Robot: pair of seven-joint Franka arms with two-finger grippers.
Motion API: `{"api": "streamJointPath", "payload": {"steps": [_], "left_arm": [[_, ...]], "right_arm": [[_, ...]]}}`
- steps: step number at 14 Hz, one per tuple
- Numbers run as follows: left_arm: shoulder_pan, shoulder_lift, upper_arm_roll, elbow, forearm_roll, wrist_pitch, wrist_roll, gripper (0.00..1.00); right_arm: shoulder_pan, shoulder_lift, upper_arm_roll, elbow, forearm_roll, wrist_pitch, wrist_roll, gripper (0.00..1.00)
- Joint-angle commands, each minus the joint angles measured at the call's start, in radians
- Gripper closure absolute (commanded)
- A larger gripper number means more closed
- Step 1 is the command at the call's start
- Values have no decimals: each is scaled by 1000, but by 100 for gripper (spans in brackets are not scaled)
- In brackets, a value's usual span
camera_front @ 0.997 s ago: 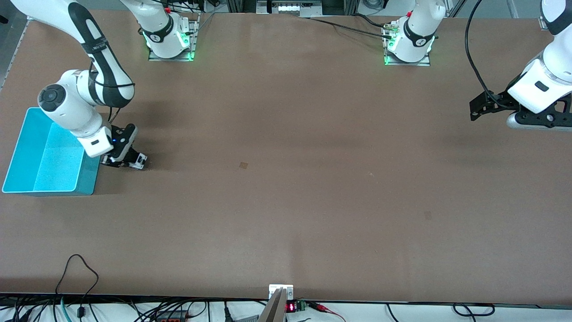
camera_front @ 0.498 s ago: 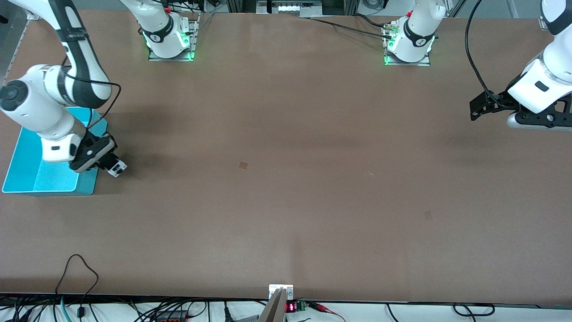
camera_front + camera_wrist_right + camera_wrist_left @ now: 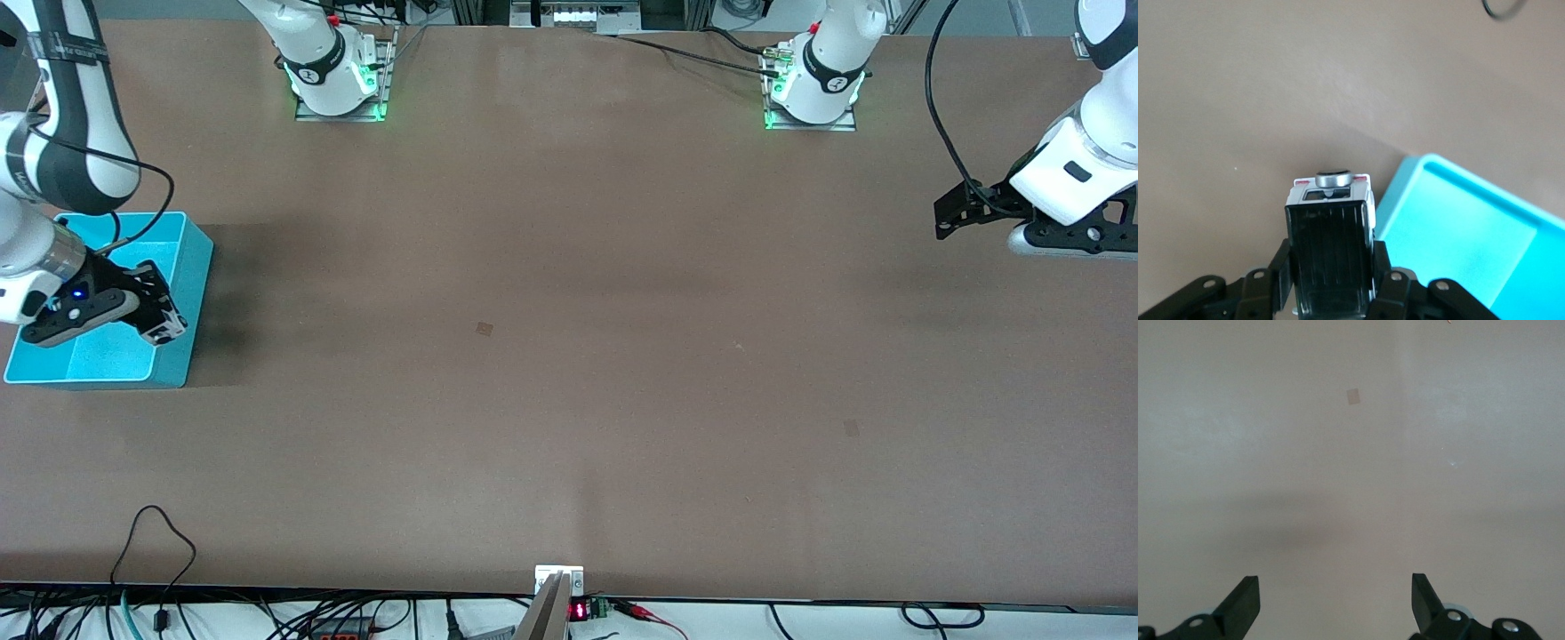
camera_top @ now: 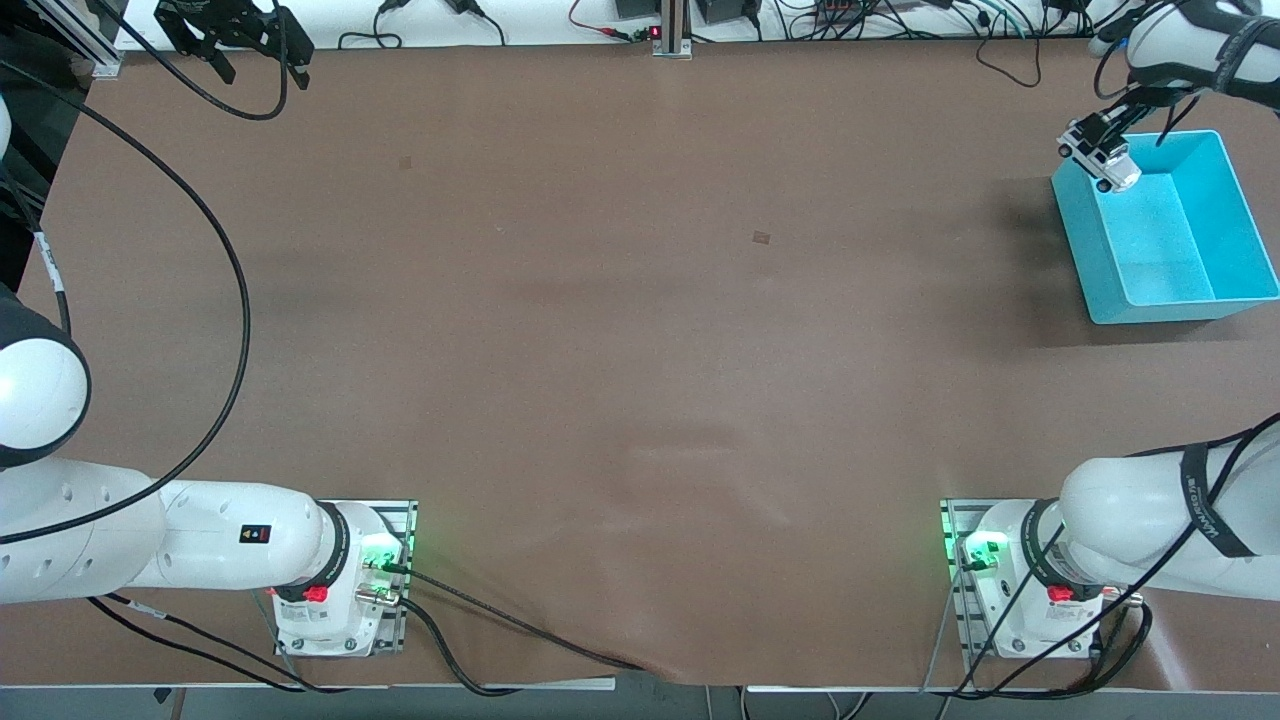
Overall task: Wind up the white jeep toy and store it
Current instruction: 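Lift the jeep with the right gripper and carry it over the box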
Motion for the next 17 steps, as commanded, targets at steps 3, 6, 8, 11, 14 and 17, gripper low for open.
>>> {"api": "streamJointPath", "payload": {"steps": [3,6,8,11,14,17], "left_arm": [[-2,-13,4,3,-20,-17,23,0],[-2,-13,4,6,-20,-17,23,0],[-2,-13,4,6,-20,-20,23,0],[0,-13,4,6,-20,-20,23,0],[-2,-13,4,6,-20,-17,23,0],[2,-13,4,6,-20,-17,25,0]], "right_arm": [[-4,-33,-66,37,-15,-69,129,100],[-30,-30,-126,29,-29,-64,166,100],[-91,2,-130,18,-29,-41,166,100],[-152,38,-130,-52,-27,70,167,100],[-180,93,-130,-94,-23,170,167,100],[-197,159,-129,-97,-18,232,167,100]]}}
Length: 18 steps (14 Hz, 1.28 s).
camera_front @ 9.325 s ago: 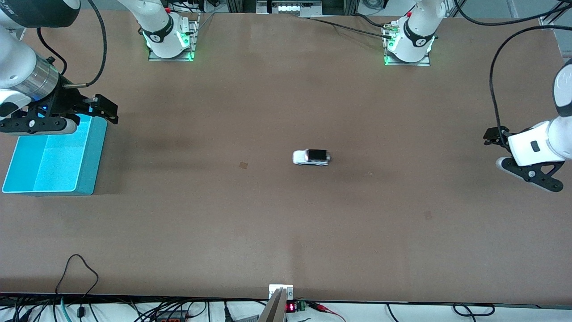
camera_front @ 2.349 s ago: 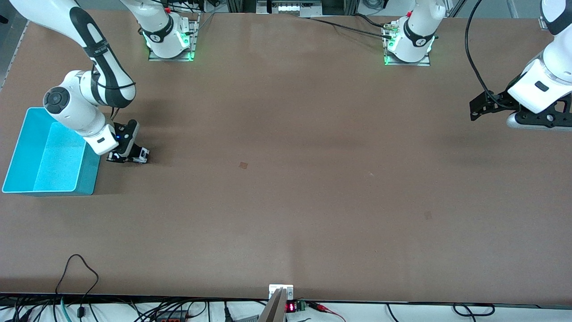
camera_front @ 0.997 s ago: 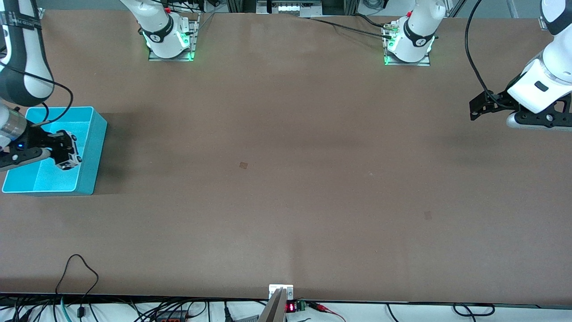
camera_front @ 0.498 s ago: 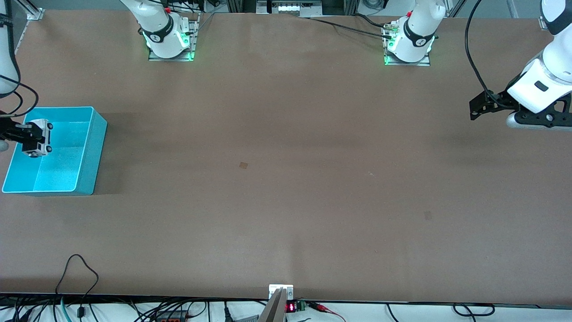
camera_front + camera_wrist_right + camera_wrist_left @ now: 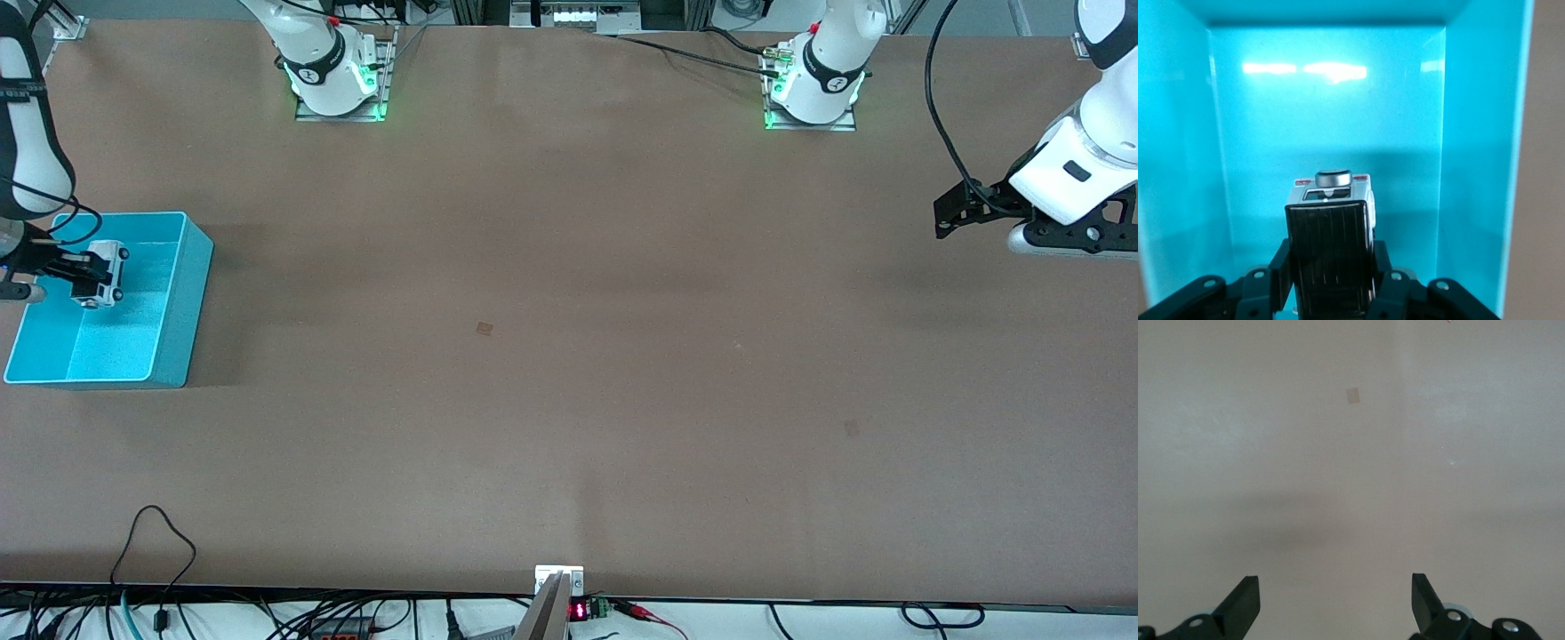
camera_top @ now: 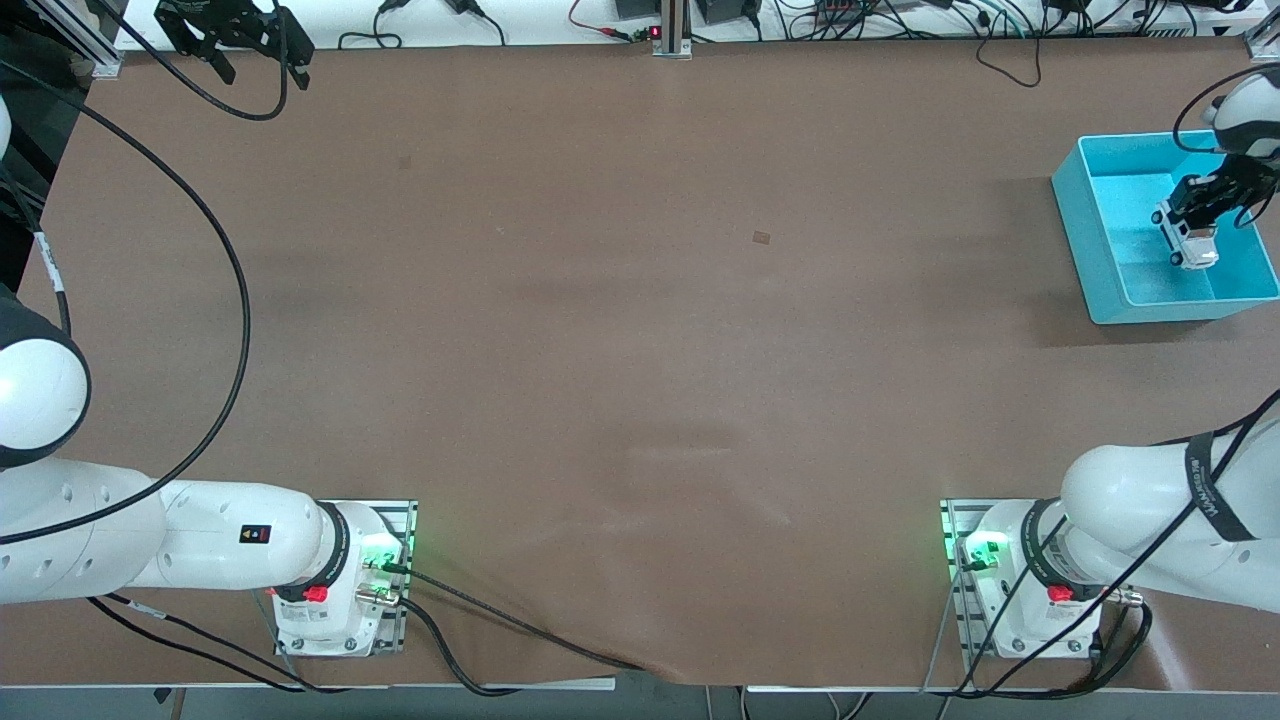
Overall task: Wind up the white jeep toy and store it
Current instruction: 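Lower the jeep into the cyan box and open the right gripper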
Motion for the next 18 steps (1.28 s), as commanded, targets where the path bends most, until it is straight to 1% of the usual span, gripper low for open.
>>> {"api": "streamJointPath", "payload": {"steps": [1,4,6,7,8,10,11,12,15,16,18], "left_arm": [[4,-12,4,6,-20,-14,25,0],[4,-12,5,6,-20,-14,23,0],[2,-12,4,6,-20,-14,23,0],[2,-12,4,6,-20,-14,23,0],[-1,-12,4,6,-20,-14,23,0],[-1,-12,4,6,-20,-14,23,0],[-1,-12,4,6,-20,-14,23,0],[-1,-12,4,6,-20,-17,23,0],[-1,-12,4,6,-20,-17,23,0],[-1,-12,4,6,-20,-17,23,0],[-1,-12,4,6,-20,-14,23,0]], "right_arm": [[-30,32,17,-8,-2,35,16,100],[-49,88,20,-8,6,69,16,100],[-52,98,20,-9,6,67,18,100],[-50,98,22,-9,9,67,18,90],[-50,98,23,-8,17,66,18,67],[-44,92,25,-6,17,58,13,12],[-43,86,28,3,17,56,7,0],[-38,73,29,5,17,49,2,0],[2,-4,36,23,14,-40,-27,0],[34,-38,36,37,14,-83,-39,0],[81,-93,36,37,14,-112,-39,0]]}}
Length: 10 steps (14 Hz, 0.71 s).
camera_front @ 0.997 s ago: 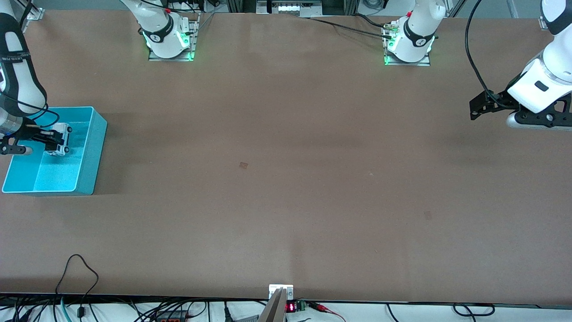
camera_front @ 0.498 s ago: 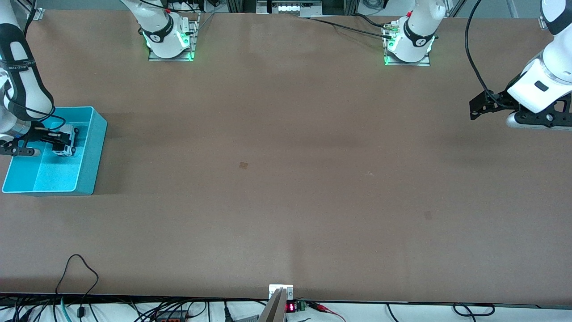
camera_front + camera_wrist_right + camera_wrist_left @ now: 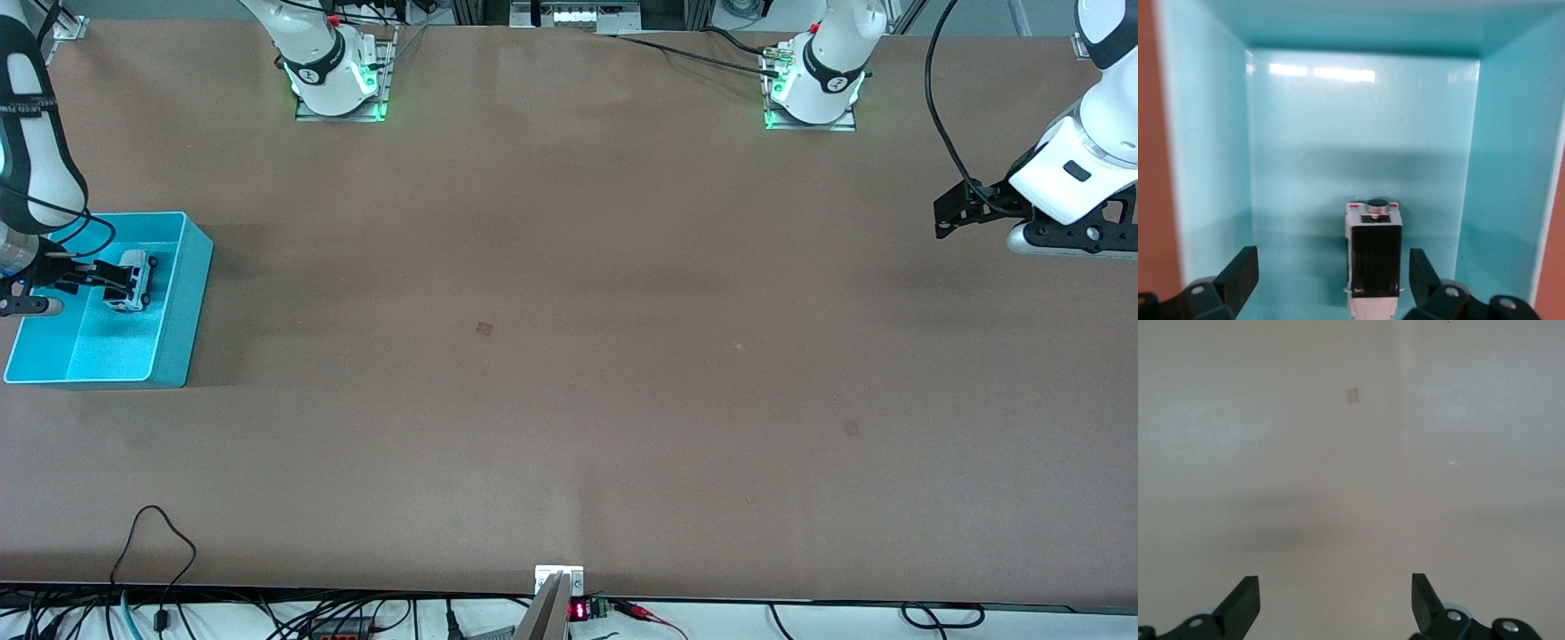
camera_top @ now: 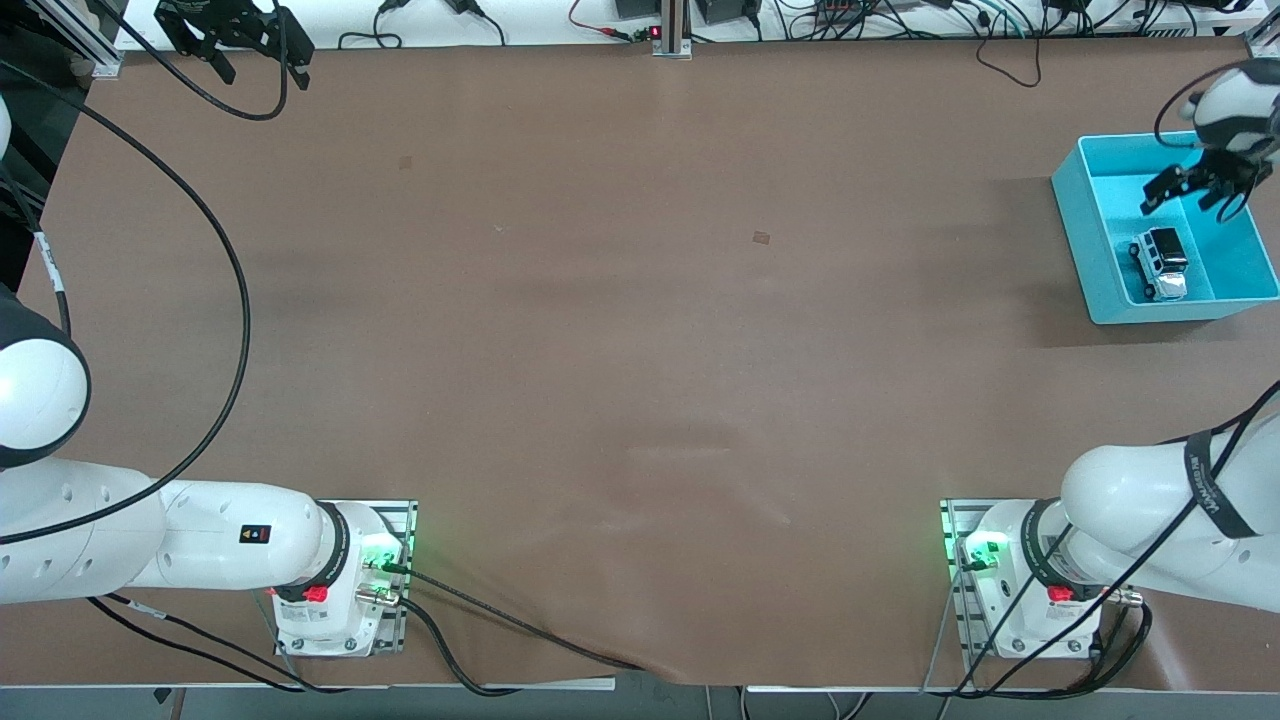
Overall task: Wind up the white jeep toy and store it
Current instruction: 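Lower the jeep into the cyan box and open the right gripper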
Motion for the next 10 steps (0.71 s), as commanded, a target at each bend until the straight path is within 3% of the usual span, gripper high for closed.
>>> {"api": "streamJointPath", "payload": {"steps": [1,5,10], "left_arm": [[-1,-12,4,6,-20,-14,23,0],[-1,-12,4,6,-20,-17,25,0],[-1,-12,4,6,-20,-17,25,0]], "right_arm": [[58,-91,-3,-3,6,-56,-21,0],[164,-157,-3,54,7,-204,5,0],[273,-226,-3,68,12,-272,63,0]]}}
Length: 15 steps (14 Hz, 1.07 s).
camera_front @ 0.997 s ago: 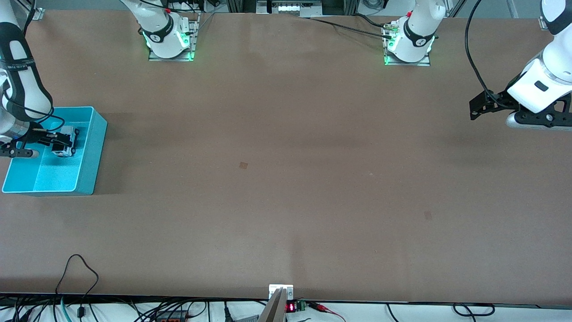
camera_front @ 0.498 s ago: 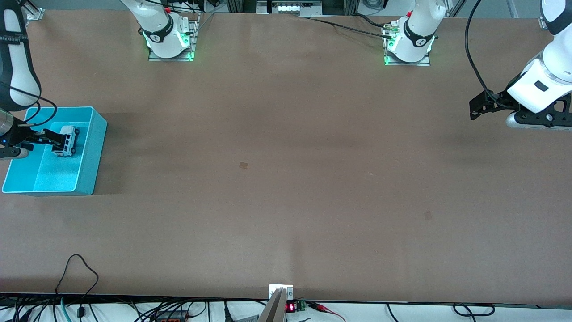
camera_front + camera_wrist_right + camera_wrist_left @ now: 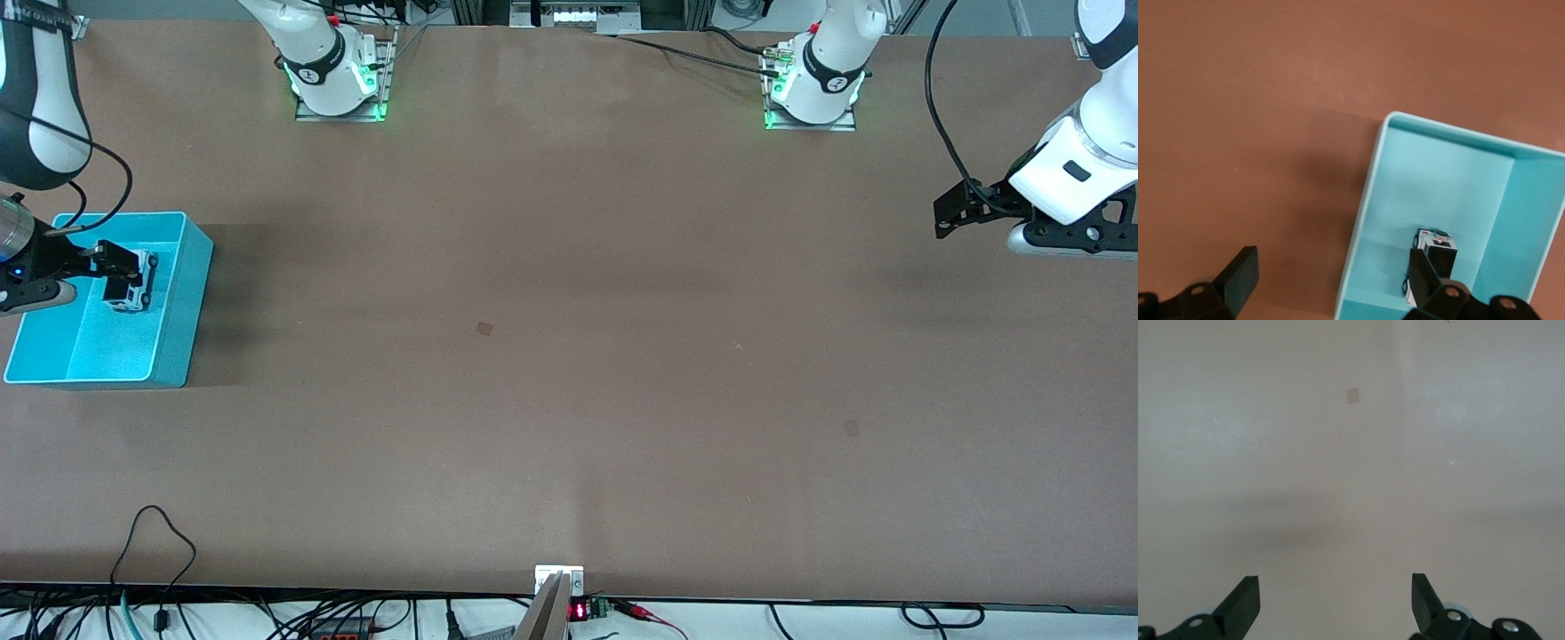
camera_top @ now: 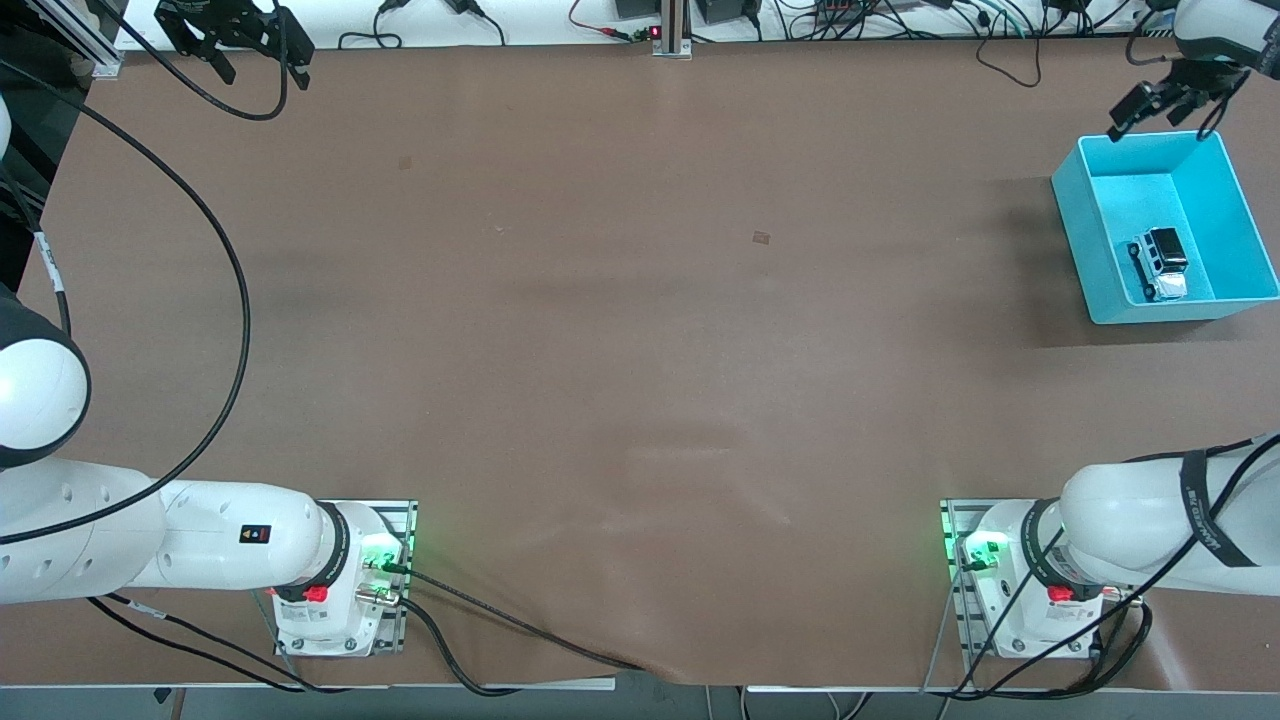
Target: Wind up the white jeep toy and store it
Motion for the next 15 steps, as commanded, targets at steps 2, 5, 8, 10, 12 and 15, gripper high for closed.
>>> {"api": "streamJointPath", "payload": {"steps": [2,5,8,10,12,15], "left_arm": [[-1,-12,4,6,-20,-16,25,0],[-1,-14,4,6,-20,-16,25,0],[-1,-12,4,6,-20,-16,23,0],[-1,-14,4,6,-20,-18,25,0],[-1,-12,4,6,-20,-18,23,0],[-1,-14,4,6,-20,-21,25,0]], "right_arm": [[70,-53,-7,4,13,-53,31,0],[111,-107,-5,11,12,-86,97,0],[199,-145,-7,57,10,-180,249,0],[199,-145,-4,94,12,-233,281,0],[199,-138,-1,143,13,-243,344,0],[201,-133,5,198,85,-247,390,0]]}}
